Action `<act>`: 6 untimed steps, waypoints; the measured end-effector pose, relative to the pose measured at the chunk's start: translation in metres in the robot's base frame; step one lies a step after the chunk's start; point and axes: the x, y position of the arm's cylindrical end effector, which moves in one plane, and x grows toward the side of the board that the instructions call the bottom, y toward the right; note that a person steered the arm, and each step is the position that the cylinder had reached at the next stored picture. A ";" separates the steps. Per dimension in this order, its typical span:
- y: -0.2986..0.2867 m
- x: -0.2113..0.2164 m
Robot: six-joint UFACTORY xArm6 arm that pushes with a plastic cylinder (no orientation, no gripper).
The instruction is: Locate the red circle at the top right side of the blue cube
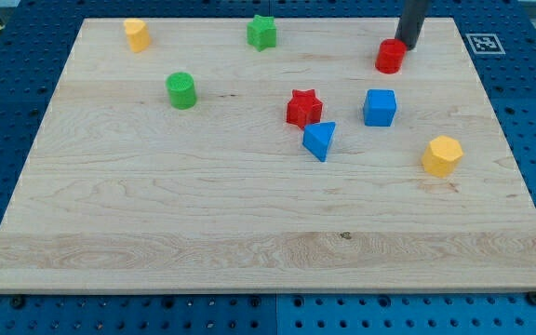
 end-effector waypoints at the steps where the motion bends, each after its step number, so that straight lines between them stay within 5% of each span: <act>1: -0.006 0.001; 3: -0.035 -0.016; 6: -0.039 0.059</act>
